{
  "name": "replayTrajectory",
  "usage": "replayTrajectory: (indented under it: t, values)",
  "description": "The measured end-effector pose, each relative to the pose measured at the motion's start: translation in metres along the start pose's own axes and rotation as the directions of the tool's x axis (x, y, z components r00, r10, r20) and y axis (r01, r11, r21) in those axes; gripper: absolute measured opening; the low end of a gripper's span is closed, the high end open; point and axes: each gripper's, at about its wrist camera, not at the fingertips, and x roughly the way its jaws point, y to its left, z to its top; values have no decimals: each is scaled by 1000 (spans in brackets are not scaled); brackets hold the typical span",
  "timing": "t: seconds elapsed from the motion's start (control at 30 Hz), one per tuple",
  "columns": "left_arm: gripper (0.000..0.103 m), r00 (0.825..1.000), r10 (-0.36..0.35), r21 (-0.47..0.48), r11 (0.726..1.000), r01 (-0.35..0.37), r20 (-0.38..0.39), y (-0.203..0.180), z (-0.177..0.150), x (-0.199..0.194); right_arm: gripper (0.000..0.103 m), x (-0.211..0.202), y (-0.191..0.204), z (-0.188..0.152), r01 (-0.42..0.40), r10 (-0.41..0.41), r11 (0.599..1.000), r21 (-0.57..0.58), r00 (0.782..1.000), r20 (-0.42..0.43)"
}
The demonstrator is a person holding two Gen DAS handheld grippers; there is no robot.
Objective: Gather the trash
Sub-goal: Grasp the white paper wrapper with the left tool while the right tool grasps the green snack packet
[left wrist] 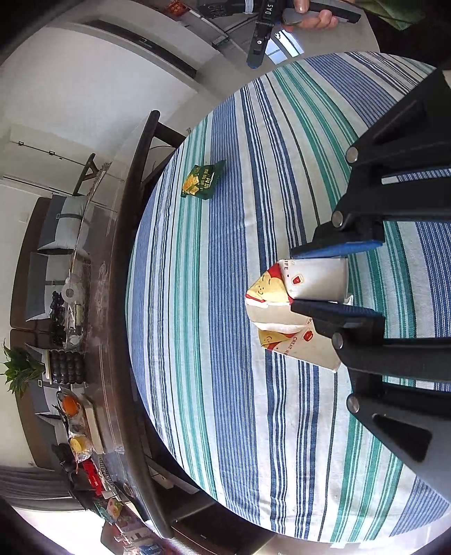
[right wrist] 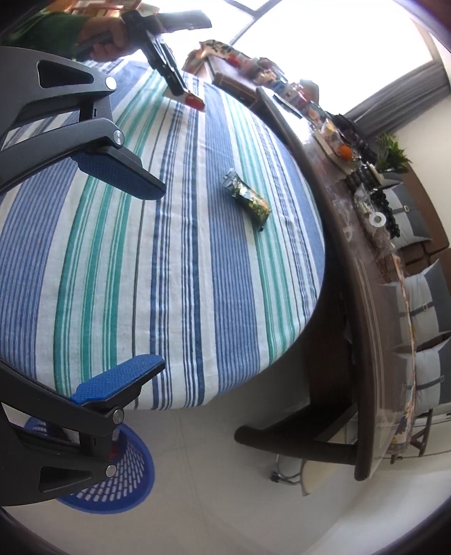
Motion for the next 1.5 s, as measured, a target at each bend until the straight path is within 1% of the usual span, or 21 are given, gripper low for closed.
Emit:
replayTrajectory:
  t: [0.1,0.23,0.4,0.43,0.57,0.6,0.63,0.67,0.7,0.73,0.8,0.93,1.0,1.07,1.23,1.3,1.37,1.4,1.43,1.47,1.5]
  values:
    - [24,1000,-18,-5,1000,18,-5,-2,0,3,91,27,28,4,65,-65,998,-14,997,-35]
    - [24,1000,-23,16,1000,23,1,-9,-3,0,91,70,60,20,99,-95,993,64,994,-54]
    - [24,1000,-21,4,1000,21,7,-8,-4,-3,90,121,103,50,149,-149,984,101,989,-13]
    - [24,1000,-17,0,1000,17,7,-7,-4,-2,92,129,110,56,177,-177,979,103,984,-9]
    - [24,1000,4,-4,1000,-4,9,-6,-4,-1,92,149,122,71,301,-305,947,110,952,25]
    - [24,1000,9,-3,1000,-9,9,-6,-4,0,85,152,124,73,339,-343,936,93,939,26]
    - [24,1000,12,-1,1000,-12,7,-7,-4,1,66,153,126,73,381,-384,922,67,923,32]
    - [24,1000,13,1,1000,-13,6,-7,-4,1,54,151,127,73,392,-394,919,41,918,48]
    - [24,1000,13,1,1000,-13,5,-9,-4,1,40,148,126,71,382,-383,924,22,922,54]
    - [24,1000,12,3,1000,-12,6,-10,-5,1,40,145,125,68,371,-371,929,3,927,51]
    - [24,1000,11,10,1000,-11,10,-14,-5,0,39,137,123,59,319,-316,946,-58,947,52]
    - [24,1000,-13,21,1000,13,9,-23,-9,-2,38,113,122,28,174,-175,965,-196,985,13]
    - [24,999,-37,25,999,37,5,-29,-12,-4,38,96,117,8,115,-122,966,-233,992,-19]
    - [24,998,-65,25,998,65,1,-36,-15,-5,37,80,110,-11,77,-91,963,-260,995,-44]
    - [24,993,-116,38,992,116,-24,-61,-25,-5,38,47,98,-53,59,-89,941,-334,993,-73]
    - [24,993,-116,56,991,118,-32,-70,-29,-3,43,41,96,-63,69,-97,931,-358,993,-63]
    - [27,994,-98,63,993,101,-46,-77,-32,2,54,43,96,-63,71,-98,929,-362,994,-57]
    - [27,994,-92,63,993,95,-53,-78,-33,5,64,44,96,-61,69,-95,933,-354,994,-56]
    - [29,994,-89,62,994,93,-62,-79,-35,8,68,46,96,-58,70,-92,939,-337,994,-52]
    - [32,994,-83,60,994,87,-70,-79,-36,10,68,45,94,-56,67,-88,945,-320,995,-51]
    - [40,994,-77,59,995,81,-73,-79,-36,12,69,46,93,-55,67,-88,949,-310,995,-56]
